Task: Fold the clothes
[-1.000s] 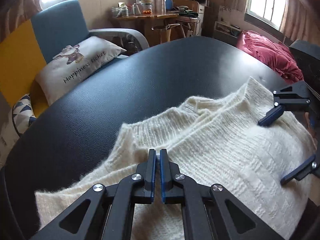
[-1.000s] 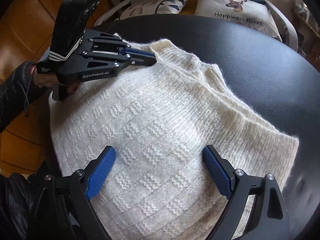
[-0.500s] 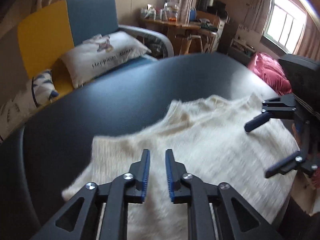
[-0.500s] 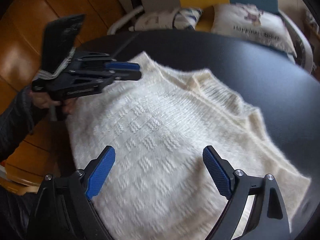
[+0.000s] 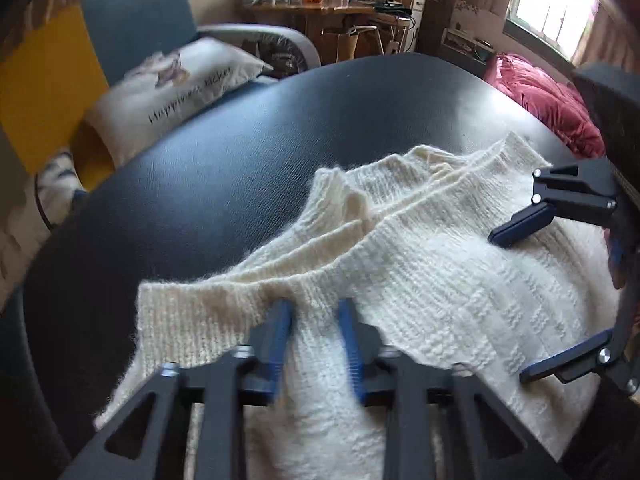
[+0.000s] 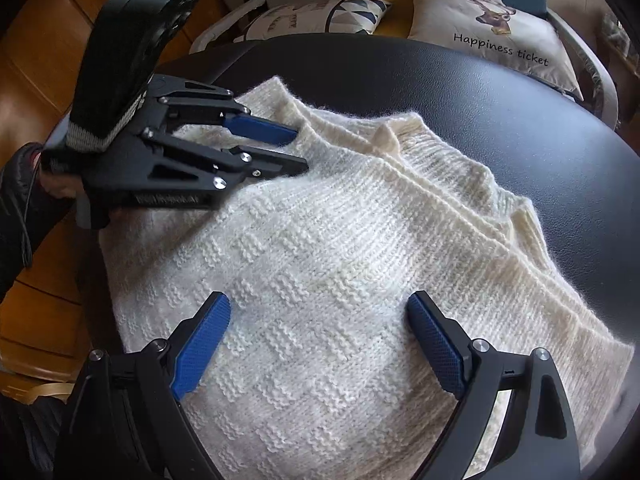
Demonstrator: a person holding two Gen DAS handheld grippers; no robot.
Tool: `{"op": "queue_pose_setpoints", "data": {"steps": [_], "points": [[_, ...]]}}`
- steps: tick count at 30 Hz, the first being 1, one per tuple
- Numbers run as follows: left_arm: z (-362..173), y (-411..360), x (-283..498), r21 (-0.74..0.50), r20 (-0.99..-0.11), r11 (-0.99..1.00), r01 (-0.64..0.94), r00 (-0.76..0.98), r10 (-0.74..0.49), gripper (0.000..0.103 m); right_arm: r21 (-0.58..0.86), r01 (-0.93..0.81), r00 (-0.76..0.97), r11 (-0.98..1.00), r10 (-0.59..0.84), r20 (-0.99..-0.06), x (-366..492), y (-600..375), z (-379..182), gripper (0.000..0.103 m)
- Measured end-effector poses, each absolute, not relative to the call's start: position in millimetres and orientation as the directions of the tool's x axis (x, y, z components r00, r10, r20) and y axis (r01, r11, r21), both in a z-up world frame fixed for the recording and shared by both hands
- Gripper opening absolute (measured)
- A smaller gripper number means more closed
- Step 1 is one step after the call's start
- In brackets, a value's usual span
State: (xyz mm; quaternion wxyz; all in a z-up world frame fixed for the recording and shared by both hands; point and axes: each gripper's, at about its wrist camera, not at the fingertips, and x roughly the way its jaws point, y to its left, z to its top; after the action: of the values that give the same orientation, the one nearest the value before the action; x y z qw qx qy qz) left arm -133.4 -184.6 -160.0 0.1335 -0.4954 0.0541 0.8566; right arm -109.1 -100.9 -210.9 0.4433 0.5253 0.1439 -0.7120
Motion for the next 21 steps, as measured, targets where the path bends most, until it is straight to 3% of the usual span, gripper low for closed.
{"op": "queue_pose_setpoints", "data": {"steps": [6, 16, 21], "points": [[-147.0, -206.9, -115.6, -0.134, -0.764, -0.978, -0.16, -0.612, 0.205, 0.004, 0.242, 0.773, -0.114, -0.586, -0.503, -0.857, -105.6, -90.4, -200.4, 0.088], [-164.8, -214.4, -130.6, -0.192, -0.795, -0.977, -0.094, -0.569, 0.211, 0.008, 0.245, 0.743, -0.137, -0.623, -0.499, -0.855, -99.8, -90.8, -221.2, 0.089], [-155.3, -235.7, -126.5, -0.314, -0.761, -0.948, -0.057, -0.582, 0.288, 0.014, 0.244, 0.751, -0.142, -0.613, -0.511, -0.848, -97.6, -103.3, -215.4, 0.089]]}}
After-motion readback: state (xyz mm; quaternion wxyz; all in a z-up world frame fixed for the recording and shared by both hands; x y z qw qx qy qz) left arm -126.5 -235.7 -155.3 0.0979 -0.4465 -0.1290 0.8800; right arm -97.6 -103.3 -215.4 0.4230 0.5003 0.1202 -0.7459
